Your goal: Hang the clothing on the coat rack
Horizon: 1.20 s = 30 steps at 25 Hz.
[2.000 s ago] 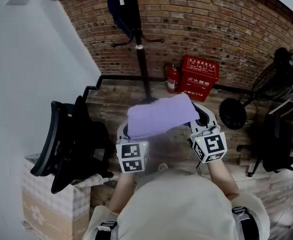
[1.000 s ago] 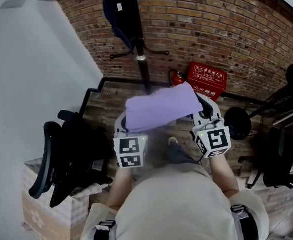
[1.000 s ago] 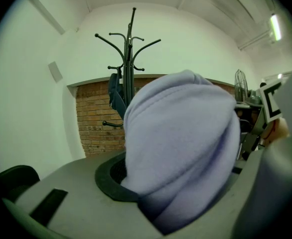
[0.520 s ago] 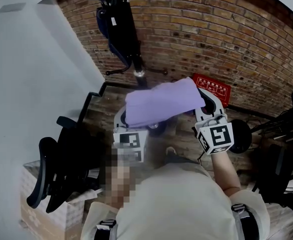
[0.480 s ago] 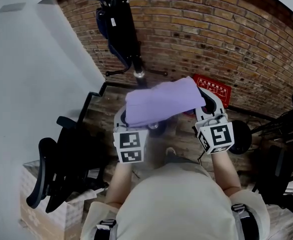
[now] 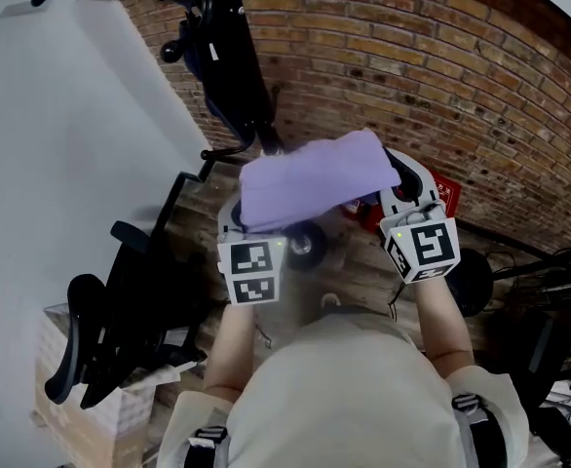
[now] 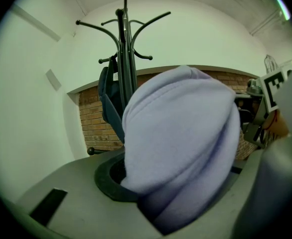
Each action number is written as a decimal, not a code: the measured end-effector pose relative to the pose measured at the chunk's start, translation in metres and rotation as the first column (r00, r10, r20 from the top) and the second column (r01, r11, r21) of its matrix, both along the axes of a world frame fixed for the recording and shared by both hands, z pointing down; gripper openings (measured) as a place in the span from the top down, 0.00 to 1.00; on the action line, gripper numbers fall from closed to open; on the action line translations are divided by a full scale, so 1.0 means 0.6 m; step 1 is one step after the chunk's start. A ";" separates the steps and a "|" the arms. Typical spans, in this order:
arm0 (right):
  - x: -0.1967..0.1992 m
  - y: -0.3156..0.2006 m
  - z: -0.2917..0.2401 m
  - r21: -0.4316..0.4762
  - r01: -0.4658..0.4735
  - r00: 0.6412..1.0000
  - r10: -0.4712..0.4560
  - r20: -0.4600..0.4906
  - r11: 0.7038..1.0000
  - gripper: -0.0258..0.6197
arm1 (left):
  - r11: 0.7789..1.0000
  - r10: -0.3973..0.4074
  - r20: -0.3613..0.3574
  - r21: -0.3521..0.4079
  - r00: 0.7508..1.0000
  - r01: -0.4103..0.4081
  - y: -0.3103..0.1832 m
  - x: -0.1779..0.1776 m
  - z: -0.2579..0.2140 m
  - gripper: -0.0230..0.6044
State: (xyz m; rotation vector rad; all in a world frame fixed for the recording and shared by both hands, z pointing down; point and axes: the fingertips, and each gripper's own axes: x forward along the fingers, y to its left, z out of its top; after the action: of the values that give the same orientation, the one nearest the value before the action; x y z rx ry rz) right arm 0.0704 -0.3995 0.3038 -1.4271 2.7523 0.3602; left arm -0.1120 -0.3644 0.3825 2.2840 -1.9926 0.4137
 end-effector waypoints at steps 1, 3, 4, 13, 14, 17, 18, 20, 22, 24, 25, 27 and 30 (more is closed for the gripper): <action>-0.004 -0.011 -0.001 0.002 0.010 1.000 -0.010 -0.001 1.000 0.93 | 1.000 -0.008 0.002 -0.002 1.000 0.008 -0.007 -0.002 0.000 0.76; -0.010 -0.031 -0.003 0.005 0.026 1.000 -0.026 -0.004 1.000 0.93 | 1.000 -0.022 0.006 -0.004 1.000 0.022 -0.020 -0.006 0.000 0.76; -0.013 -0.041 -0.003 0.005 0.034 0.999 -0.034 -0.004 0.999 0.93 | 1.000 -0.028 0.008 -0.005 1.000 0.028 -0.027 -0.007 0.000 0.76; -0.042 -0.118 0.020 -0.017 0.091 0.996 -0.091 -0.022 0.996 0.93 | 0.995 -0.094 0.014 -0.027 0.995 0.095 -0.073 -0.027 0.020 0.76; -0.046 -0.124 0.024 -0.018 0.095 0.995 -0.095 -0.027 0.995 0.93 | 0.994 -0.101 0.013 -0.032 0.995 0.102 -0.076 -0.030 0.024 0.76; -0.056 -0.144 0.037 -0.026 0.105 0.994 -0.106 -0.041 0.994 0.93 | 0.992 -0.120 0.011 -0.043 0.993 0.120 -0.087 -0.038 0.035 0.76; -0.060 -0.151 0.043 -0.032 0.107 0.993 -0.109 -0.045 0.994 0.93 | 0.991 -0.126 0.012 -0.047 0.992 0.126 -0.090 -0.040 0.039 0.76; -0.064 -0.164 0.057 -0.048 0.111 0.992 -0.113 -0.052 0.993 0.93 | 0.989 -0.137 0.016 -0.055 0.990 0.138 -0.096 -0.043 0.046 0.75; -0.068 -0.175 0.071 -0.065 0.114 0.991 -0.118 -0.058 0.991 0.93 | 0.986 -0.150 0.020 -0.066 0.989 0.151 -0.101 -0.045 0.055 0.75; -0.073 -0.185 0.084 -0.080 0.118 0.990 -0.123 -0.064 0.990 0.93 | 0.984 -0.159 0.020 -0.079 0.987 0.160 -0.106 -0.048 0.066 0.75; -0.076 -0.190 0.089 -0.086 0.121 0.990 -0.127 -0.067 0.989 0.93 | 0.983 -0.163 0.017 -0.088 0.986 0.164 -0.108 -0.050 0.072 0.75; -0.082 -0.199 0.100 -0.101 0.127 0.989 -0.134 -0.068 0.987 0.93 | 0.980 -0.171 0.008 -0.105 0.985 0.170 -0.112 -0.054 0.084 0.75; -0.089 -0.211 0.114 -0.120 0.131 0.988 -0.140 -0.068 0.984 0.93 | 0.975 -0.183 0.006 -0.126 0.983 0.182 -0.118 -0.058 0.099 0.75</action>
State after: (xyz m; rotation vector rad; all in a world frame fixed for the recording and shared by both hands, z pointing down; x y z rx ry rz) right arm 0.0169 -0.5258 0.3723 -1.2625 2.9567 0.2605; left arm -0.1470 -0.4354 0.4421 2.0061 -2.0863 0.5004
